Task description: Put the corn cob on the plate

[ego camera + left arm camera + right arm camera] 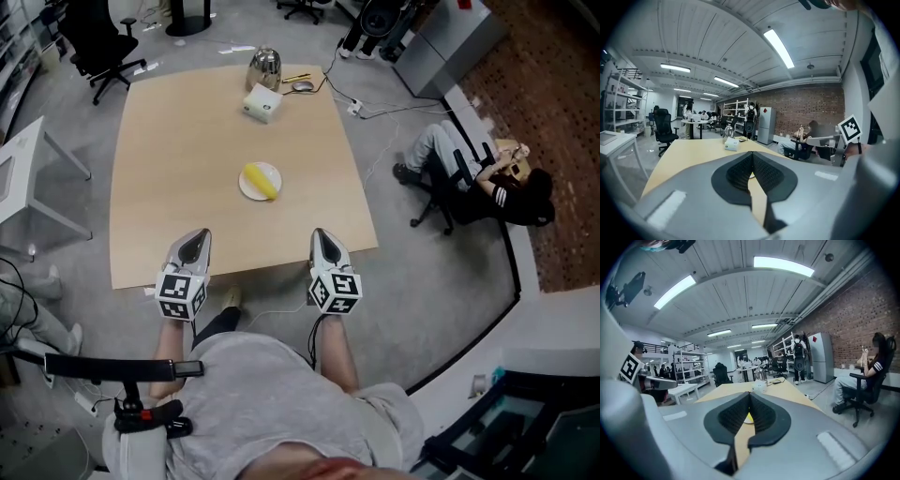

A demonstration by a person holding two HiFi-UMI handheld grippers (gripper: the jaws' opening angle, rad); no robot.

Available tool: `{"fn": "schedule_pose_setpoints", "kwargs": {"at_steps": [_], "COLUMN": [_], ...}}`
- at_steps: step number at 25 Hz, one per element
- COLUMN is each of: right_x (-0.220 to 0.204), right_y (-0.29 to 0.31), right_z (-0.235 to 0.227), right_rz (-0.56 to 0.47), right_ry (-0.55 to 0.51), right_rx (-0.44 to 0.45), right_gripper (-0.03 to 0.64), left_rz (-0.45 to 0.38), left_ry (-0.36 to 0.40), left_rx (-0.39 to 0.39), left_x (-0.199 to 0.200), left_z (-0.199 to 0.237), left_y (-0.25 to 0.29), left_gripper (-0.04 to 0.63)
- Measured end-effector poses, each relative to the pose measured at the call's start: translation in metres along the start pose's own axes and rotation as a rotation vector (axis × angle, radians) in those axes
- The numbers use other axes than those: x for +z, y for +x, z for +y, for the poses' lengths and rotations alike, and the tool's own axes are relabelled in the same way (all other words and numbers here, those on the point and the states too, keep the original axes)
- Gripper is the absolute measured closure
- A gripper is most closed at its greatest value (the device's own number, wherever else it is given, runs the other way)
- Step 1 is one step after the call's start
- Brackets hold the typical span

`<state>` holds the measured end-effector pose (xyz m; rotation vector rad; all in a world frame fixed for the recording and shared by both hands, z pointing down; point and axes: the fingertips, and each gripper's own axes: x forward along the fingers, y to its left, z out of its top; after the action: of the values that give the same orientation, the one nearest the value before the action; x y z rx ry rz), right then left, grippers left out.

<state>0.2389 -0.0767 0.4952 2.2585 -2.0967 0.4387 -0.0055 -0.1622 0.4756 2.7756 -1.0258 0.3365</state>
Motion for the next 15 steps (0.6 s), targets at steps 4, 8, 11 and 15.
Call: {"fn": "schedule_pose_setpoints", "kwargs": {"at_steps": [4,8,11,15], "right_x": [-0.012,-0.023,-0.026,-0.033], "right_y": [-0.024,-0.061,-0.073,-0.078], "right_z": [0.002,0.001,-0.002,0.001], "right_rz": [-0.007,-0.010,-0.006,0.006], "right_ry": [0.008,0.001,-0.011,-0.015], "right_rx": [0.007,0.009,0.006,0.011], "right_gripper": [0.611,0.611,0.611,0.611], "left_rz": [-0.001,0.011,0.004,-0.004], "left_ry": [0.005,0.002,-0.004,-0.007], "left_rx": [-0.008,-0.002,0.006,0.019], "left_x": [-0.004,-0.012,-0.011,-0.010], "left_z": [-0.014,-0.035,-0.037,-0.032], "left_y": [-0.006,-0.024,-0.026,-0.028], "left_gripper": [0.575,0.575,0.575,0.575]}}
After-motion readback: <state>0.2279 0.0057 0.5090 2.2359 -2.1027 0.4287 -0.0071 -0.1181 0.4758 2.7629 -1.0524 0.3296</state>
